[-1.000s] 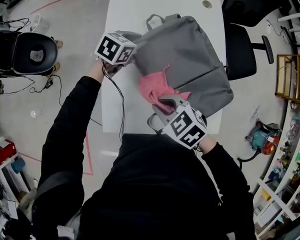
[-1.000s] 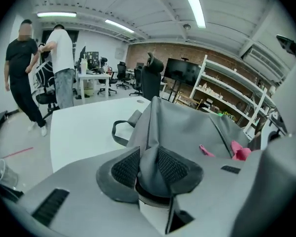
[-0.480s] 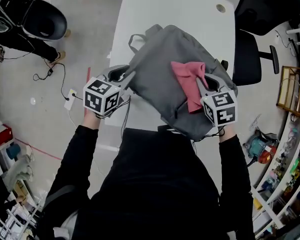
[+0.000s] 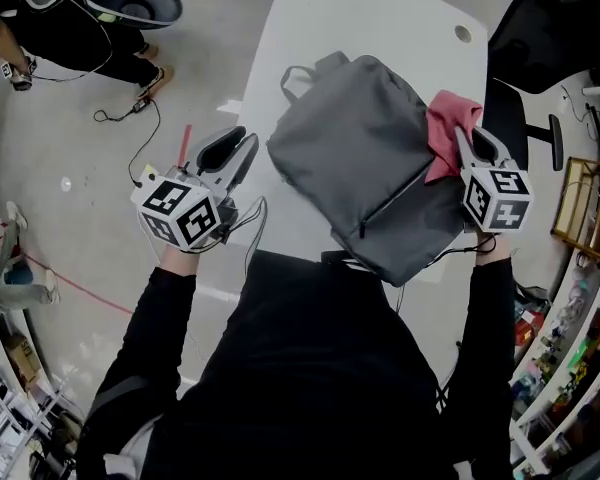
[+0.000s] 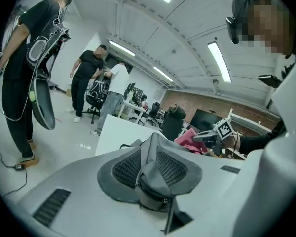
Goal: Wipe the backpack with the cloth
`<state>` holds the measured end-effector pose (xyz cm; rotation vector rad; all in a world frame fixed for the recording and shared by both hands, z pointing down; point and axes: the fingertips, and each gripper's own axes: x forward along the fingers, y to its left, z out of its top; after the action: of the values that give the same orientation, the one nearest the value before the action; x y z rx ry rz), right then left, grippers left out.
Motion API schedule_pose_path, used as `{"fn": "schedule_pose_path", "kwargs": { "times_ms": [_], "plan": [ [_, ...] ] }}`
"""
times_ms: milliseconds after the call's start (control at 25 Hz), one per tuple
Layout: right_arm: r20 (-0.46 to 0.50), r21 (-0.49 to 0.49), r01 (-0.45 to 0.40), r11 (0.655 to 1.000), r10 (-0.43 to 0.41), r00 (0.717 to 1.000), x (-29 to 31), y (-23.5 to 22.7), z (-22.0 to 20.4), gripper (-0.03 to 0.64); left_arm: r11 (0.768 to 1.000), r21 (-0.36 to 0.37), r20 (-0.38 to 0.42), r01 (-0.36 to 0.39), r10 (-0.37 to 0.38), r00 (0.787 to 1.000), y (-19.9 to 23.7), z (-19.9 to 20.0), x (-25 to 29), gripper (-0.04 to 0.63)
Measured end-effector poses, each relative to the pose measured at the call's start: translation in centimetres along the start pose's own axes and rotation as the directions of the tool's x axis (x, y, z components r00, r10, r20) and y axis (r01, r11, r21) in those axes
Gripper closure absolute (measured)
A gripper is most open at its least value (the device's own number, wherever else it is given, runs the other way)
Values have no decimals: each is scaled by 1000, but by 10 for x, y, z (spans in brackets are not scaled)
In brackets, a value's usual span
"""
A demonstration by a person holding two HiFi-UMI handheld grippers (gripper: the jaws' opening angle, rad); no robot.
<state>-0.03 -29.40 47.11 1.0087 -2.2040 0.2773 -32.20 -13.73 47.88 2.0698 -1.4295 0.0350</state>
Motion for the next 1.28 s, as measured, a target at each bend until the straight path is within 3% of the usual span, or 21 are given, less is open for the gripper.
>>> {"fn": "schedule_pose_path", "kwargs": {
  "times_ms": [200,280,440,600,880,960,1000,1200,1280],
  "plan": [
    [-139,-147,-137,980,116,984,27,83,-34,561,999,-32,-3,17,-17,1000,-4,-9,-1,483],
    [-186,-153,-214,965,185,965,34,119,-43,561,999,-38,-4,32,-32,999,-6,-12,0,483],
    [-288,-137,-421,896,371,883,35,197,-63,561,998,-52,-4,42,-43,999,-8,-16,1,483],
    [-292,-81,-577,813,534,793,20,270,-59,561,997,-64,-2,31,-31,1000,-1,-17,-3,483],
    [-219,-42,-699,714,676,704,-2,321,-34,561,996,-89,3,6,-5,1000,10,-21,-13,483],
    [-211,-40,-695,717,674,708,1,313,-35,561,996,-92,5,4,-3,1000,8,-22,-14,483],
    [-212,-39,-678,734,657,723,5,302,-38,561,996,-92,5,4,-4,1000,7,-22,-15,483],
    [-214,46,-444,895,443,871,44,195,-44,561,996,-92,-6,10,-11,1000,2,-22,-12,483],
    [-208,77,-334,940,342,916,51,152,-40,561,996,-94,-13,8,-9,1000,2,-25,-11,483]
  ]
}}
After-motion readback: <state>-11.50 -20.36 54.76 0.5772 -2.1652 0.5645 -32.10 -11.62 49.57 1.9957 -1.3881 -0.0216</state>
